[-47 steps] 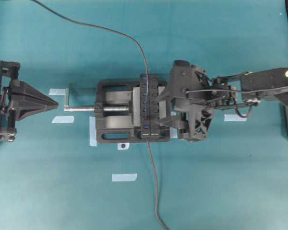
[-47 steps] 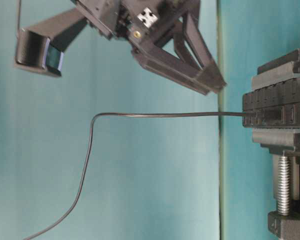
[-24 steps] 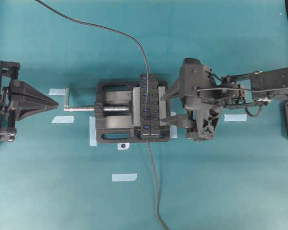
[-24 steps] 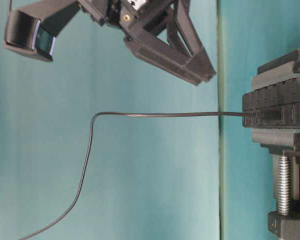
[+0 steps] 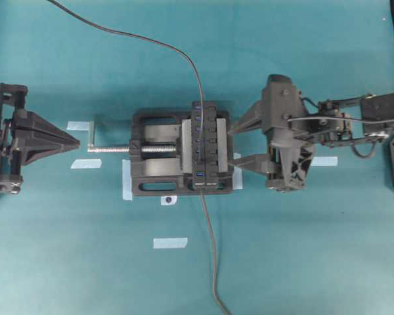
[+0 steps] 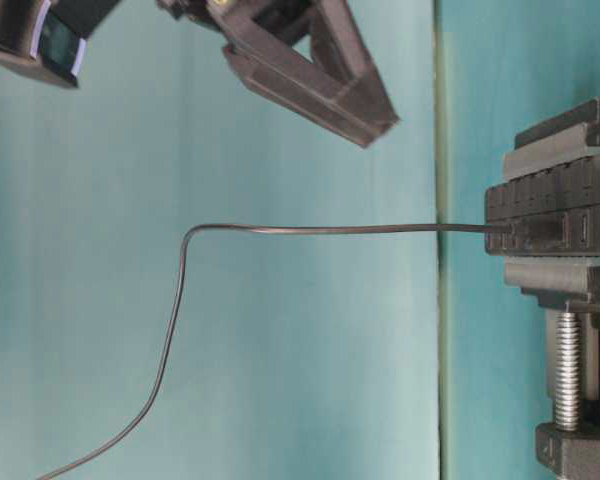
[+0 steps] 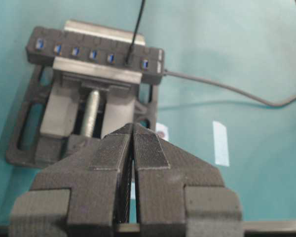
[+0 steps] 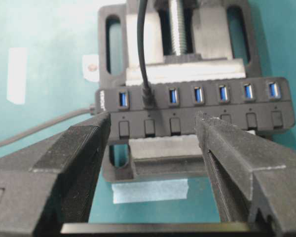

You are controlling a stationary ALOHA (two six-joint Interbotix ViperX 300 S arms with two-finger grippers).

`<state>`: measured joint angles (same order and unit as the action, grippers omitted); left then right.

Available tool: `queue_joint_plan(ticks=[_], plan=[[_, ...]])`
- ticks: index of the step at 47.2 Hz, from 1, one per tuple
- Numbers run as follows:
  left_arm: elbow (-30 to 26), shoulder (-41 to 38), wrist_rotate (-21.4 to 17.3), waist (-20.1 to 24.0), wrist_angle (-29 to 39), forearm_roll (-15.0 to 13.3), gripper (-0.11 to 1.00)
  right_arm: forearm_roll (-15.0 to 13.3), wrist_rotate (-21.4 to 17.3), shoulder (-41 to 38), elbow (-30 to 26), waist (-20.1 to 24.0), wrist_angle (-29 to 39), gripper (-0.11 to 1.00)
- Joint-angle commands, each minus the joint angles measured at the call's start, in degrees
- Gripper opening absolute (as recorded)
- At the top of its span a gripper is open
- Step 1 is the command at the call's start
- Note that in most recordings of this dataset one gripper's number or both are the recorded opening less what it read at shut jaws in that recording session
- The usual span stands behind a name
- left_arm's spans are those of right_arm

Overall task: Insert the USB into the second port from the front of the fixed hub.
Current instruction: 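Open the right gripper and pull it back away from the hub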

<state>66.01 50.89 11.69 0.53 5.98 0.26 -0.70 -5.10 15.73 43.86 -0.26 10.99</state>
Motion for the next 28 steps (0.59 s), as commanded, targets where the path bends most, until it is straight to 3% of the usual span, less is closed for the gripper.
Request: queue_joint_plan(ticks=[1,28], plan=[[-0.79,-0.18,0.09,0.0,-0.53,0.09,0.0,0.09,-0.62,1.85,-0.26,0.0,-0.53,0.78],[-0.62,-0.26,0.09,0.0,-0.53,0.09,0.0,0.09,-0.62,4.39,1.93,0.0,-3.52,0.78]])
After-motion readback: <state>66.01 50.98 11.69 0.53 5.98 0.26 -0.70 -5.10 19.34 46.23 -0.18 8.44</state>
